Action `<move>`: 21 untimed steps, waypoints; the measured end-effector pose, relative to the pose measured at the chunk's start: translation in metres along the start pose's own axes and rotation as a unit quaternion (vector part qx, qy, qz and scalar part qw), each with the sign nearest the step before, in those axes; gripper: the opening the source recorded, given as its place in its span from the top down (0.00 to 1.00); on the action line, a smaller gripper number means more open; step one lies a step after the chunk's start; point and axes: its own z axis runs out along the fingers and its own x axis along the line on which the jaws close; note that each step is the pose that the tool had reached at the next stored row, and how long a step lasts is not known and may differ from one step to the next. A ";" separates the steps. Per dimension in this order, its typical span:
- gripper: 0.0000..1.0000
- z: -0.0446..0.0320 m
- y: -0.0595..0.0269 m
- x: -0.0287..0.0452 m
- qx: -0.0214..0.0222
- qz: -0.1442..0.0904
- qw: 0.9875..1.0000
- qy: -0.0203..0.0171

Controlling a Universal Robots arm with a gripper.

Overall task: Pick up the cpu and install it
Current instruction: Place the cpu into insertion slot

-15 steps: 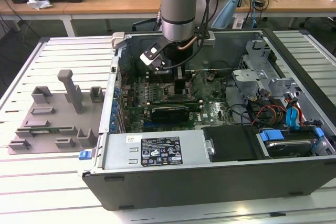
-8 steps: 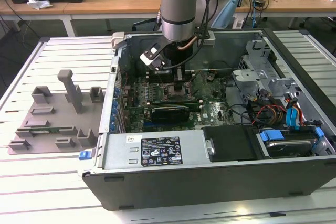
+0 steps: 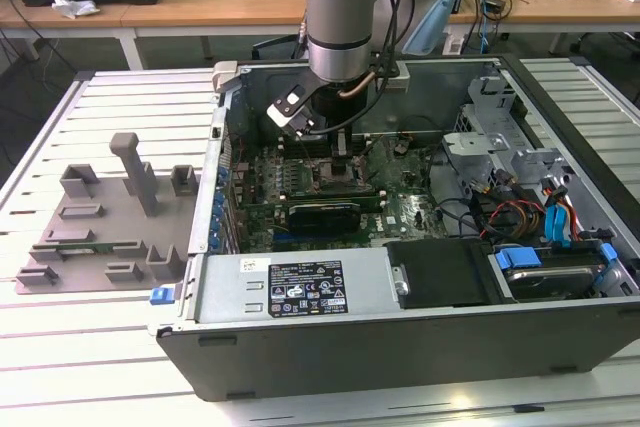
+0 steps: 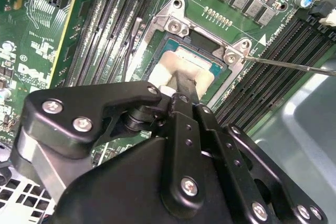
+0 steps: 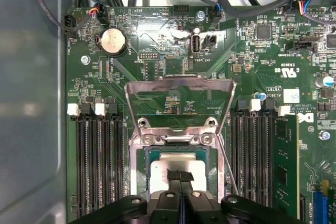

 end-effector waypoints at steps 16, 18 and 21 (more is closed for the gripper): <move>0.89 -0.0069 0.0002 0.0000 0.000 0.000 1.000 0.000; 0.89 -0.0157 0.0005 0.0001 0.000 0.000 1.000 0.000; 0.89 -0.0334 0.0011 0.0003 0.000 0.000 1.000 0.000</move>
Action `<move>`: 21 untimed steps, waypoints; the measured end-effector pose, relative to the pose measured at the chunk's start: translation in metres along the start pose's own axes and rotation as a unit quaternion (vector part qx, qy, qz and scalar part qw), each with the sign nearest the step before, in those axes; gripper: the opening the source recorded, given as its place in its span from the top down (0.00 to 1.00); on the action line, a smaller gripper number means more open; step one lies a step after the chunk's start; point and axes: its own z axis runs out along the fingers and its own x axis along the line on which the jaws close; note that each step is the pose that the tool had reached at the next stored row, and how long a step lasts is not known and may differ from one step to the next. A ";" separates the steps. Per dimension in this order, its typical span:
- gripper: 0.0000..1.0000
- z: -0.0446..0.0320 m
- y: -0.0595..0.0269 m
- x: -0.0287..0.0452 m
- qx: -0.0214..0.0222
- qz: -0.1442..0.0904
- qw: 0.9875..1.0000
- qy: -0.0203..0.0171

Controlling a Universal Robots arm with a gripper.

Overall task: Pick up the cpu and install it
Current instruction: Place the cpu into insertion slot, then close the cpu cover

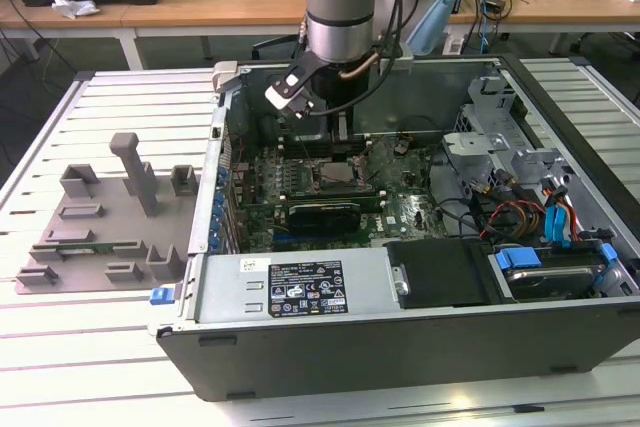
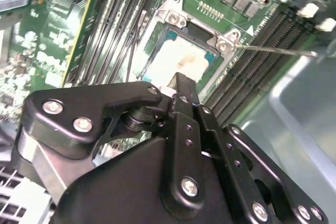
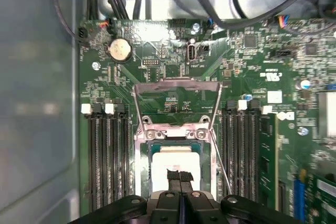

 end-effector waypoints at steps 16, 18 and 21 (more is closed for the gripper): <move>0.89 -0.0109 0.0003 0.0007 0.000 0.000 1.000 0.000; 0.89 -0.0109 0.0003 0.0008 0.000 0.000 1.000 0.000; 0.89 -0.0122 0.0003 0.0008 0.000 0.000 1.000 0.000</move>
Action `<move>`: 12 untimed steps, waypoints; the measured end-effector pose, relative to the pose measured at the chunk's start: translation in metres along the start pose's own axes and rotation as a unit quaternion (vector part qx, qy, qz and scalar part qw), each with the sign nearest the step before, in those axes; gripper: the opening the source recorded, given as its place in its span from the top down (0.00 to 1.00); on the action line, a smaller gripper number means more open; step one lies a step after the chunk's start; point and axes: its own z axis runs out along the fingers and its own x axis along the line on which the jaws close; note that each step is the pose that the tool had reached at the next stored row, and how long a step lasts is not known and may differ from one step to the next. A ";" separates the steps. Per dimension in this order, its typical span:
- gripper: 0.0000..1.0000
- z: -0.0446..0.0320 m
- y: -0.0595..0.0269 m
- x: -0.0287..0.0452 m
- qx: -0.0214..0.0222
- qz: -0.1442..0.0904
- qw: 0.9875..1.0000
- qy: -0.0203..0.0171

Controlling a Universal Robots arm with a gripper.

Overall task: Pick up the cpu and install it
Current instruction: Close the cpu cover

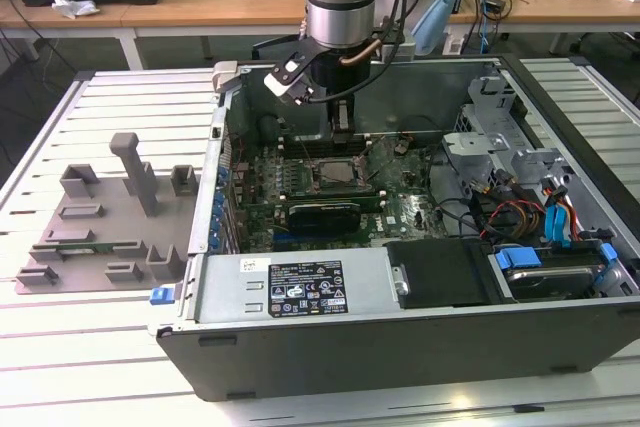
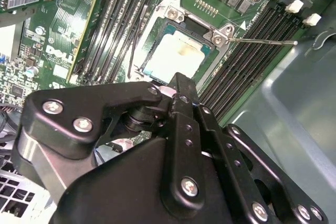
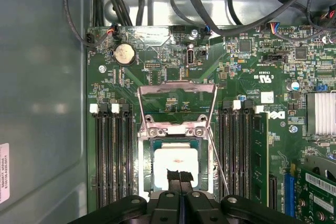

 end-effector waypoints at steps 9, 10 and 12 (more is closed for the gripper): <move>0.89 -0.0226 0.0007 0.0003 0.000 0.000 1.000 0.000; 0.89 -0.0255 0.0008 0.0003 0.000 0.000 1.000 0.000; 0.89 -0.0288 0.0009 0.0003 0.000 0.000 1.000 0.000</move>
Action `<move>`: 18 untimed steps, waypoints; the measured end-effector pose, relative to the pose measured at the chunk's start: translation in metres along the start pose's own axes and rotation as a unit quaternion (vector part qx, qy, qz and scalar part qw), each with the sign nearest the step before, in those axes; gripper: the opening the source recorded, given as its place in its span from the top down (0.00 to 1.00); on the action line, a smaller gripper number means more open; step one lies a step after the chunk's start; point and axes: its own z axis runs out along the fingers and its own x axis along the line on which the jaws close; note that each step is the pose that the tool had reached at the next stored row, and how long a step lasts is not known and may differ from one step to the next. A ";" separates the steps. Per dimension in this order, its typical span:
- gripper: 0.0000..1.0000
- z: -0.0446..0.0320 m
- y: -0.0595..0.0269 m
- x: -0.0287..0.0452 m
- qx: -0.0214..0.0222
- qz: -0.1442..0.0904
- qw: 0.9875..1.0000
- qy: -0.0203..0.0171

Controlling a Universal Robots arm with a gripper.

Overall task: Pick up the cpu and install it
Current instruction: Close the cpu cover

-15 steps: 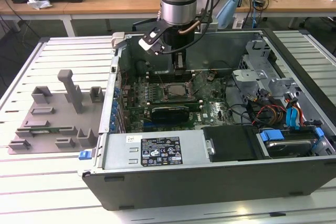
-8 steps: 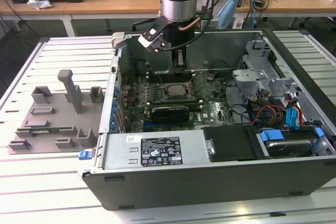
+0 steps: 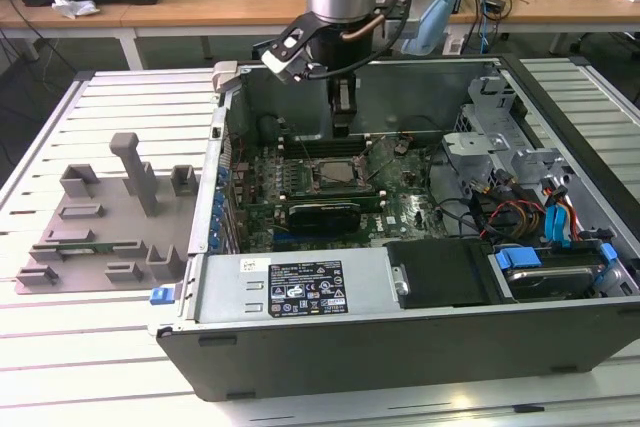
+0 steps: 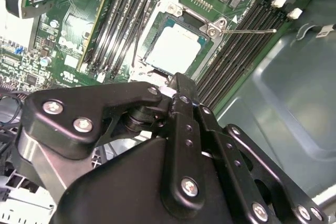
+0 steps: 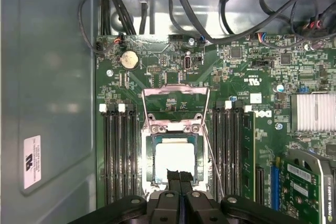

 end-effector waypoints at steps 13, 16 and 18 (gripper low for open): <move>0.89 -0.0007 0.0093 0.0002 0.000 0.000 1.000 0.000; 0.89 -0.0005 0.0162 0.0003 0.000 0.000 1.000 0.000; 0.89 -0.0002 0.0229 0.0004 0.000 0.000 1.000 0.000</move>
